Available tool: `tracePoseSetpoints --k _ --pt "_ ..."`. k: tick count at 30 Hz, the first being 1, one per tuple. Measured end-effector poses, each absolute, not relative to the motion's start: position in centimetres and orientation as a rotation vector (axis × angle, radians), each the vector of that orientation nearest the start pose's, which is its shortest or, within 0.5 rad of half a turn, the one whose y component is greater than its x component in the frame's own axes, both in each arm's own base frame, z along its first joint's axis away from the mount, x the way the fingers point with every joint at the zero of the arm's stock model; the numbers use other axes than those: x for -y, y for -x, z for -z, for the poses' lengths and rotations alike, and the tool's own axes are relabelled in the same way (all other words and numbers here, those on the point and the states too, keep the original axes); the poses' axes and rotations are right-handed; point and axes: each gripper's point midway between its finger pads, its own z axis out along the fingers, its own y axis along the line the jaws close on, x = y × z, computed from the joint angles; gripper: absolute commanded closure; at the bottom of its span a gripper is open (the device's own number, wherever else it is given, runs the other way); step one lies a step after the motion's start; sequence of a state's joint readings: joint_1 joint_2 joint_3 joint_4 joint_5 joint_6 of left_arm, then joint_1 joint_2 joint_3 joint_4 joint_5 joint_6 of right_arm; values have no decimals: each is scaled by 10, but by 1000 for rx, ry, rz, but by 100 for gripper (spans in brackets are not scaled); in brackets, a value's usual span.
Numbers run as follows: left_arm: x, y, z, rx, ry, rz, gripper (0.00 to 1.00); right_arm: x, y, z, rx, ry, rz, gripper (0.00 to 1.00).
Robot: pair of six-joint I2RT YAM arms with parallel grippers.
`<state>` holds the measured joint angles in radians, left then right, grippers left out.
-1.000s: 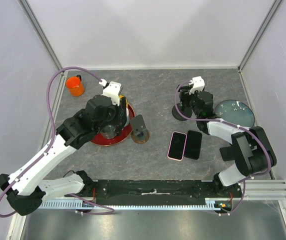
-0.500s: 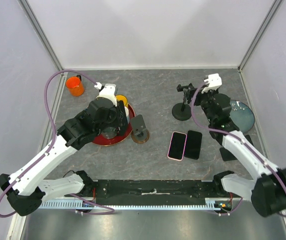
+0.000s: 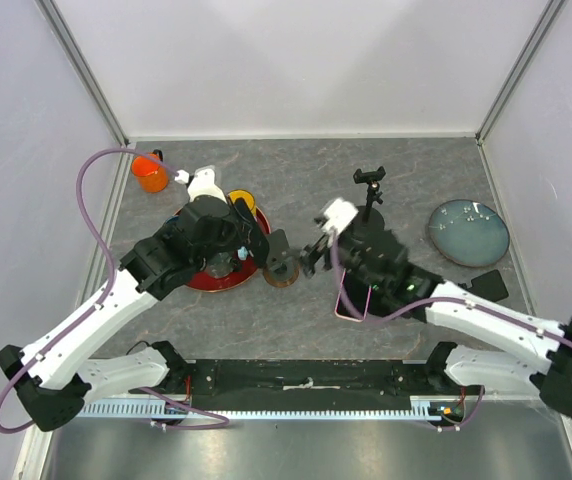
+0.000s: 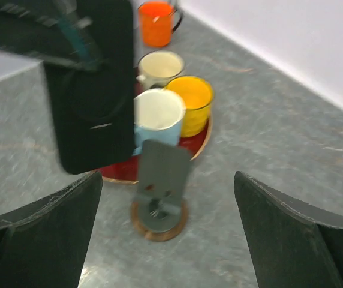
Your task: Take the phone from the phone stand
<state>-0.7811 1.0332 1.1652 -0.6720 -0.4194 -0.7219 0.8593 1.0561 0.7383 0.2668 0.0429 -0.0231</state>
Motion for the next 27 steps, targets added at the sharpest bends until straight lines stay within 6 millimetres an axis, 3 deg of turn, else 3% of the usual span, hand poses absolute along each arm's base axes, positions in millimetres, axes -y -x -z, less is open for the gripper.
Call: tracePoseSetpoints --k 4,9,12,18,24,27 --pt "184 -255 -267 -2095 228 467 98 -341 -214 -238 -1507 860 -615 2" --pt "175 -250 -258 -2091 278 461 98 -378 -176 -224 -1432 963 -566 4" --pt "175 -248 -257 -2089 299 475 98 -389 -175 -219 -1401 951 -503 6" --pt "182 -247 -257 -2100 310 523 98 -400 -193 -204 -1392 909 -326 10" --pt "190 -246 -258 -2106 306 574 98 -401 -212 -213 -1369 779 -177 19" --pt "191 -245 -254 -2113 303 578 98 -401 -220 -217 -1361 728 -116 30"
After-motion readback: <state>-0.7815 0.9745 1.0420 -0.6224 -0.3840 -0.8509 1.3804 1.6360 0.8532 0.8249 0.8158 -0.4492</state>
